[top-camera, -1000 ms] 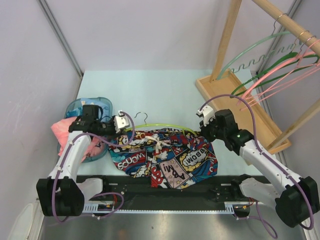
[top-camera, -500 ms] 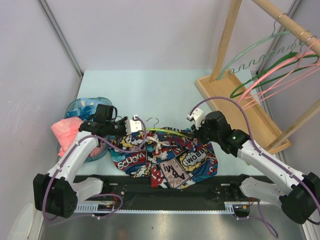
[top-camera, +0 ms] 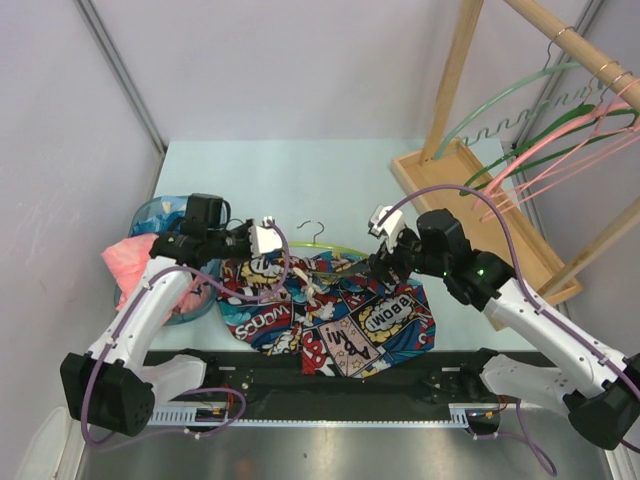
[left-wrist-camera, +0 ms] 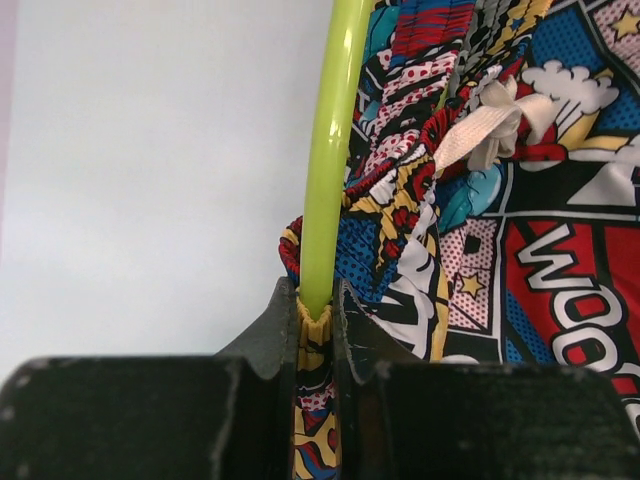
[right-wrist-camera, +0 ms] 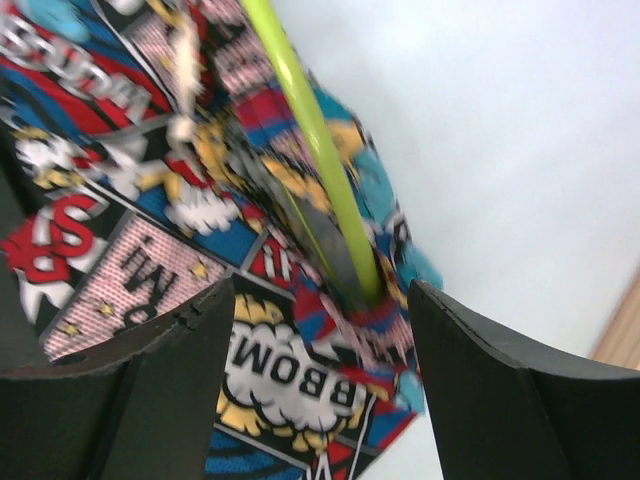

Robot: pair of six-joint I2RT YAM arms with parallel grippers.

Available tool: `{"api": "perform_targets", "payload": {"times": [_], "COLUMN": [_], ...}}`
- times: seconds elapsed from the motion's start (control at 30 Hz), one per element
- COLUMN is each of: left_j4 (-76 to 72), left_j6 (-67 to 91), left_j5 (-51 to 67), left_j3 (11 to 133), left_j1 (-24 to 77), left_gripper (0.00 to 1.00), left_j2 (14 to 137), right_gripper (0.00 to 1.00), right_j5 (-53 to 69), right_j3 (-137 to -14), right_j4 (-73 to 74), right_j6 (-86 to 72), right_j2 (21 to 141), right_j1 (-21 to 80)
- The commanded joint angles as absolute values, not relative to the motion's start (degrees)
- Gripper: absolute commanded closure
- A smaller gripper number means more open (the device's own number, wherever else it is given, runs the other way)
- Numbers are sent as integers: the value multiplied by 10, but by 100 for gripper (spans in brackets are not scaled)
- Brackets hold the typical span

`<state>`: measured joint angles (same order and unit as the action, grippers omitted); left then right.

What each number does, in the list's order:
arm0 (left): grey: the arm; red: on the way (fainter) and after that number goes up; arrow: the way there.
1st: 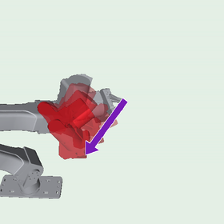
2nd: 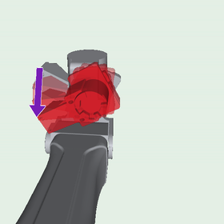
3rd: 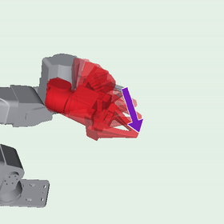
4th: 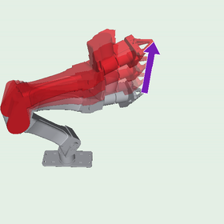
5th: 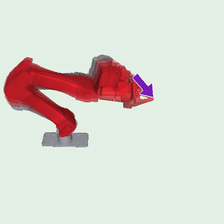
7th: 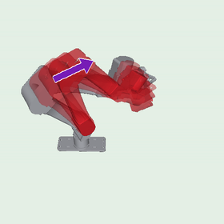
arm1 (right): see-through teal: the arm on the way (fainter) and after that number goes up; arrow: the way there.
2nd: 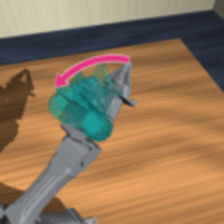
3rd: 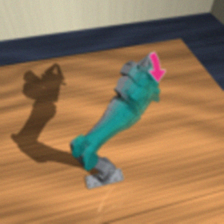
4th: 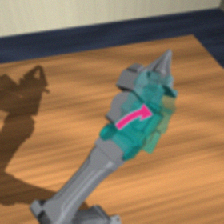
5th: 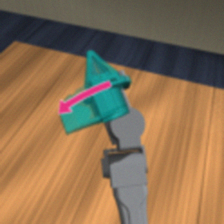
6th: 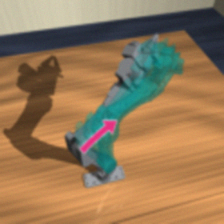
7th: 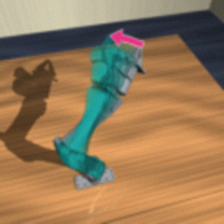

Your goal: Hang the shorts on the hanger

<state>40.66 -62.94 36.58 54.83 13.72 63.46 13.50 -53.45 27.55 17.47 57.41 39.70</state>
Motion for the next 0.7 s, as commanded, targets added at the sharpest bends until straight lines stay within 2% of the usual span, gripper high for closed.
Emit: {"api": "perform_targets", "payload": {"times": [0.0,0.23,0.37,0.4,0.47,0.57,0.67], "left_j4": [401,429,446,427,404,375,347], "left_j6": [-620,-677,-734,-736,-721,-696,-668], "left_j5": [446,510,537,543,547,554,565], "left_j3": [618,670,679,677,674,685,697], "left_j1": [139,139,139,139,139,139,139], "left_gripper": [100,100,100,100,100,100,100], "left_j2": [628,636,634,632,632,646,664], "right_gripper": [25,28,34,41,48,45,51], "right_j5": [184,215,278,290,333,367,388], "right_j3": [-606,-674,-699,-700,-703,-705,-705], "right_j4": [223,204,232,239,261,283,301], "right_j6": [182,180,167,159,153,142,128], "right_j2": [597,649,664,665,671,675,679], "right_j1": [419,428,412,408,399,396,399]}}
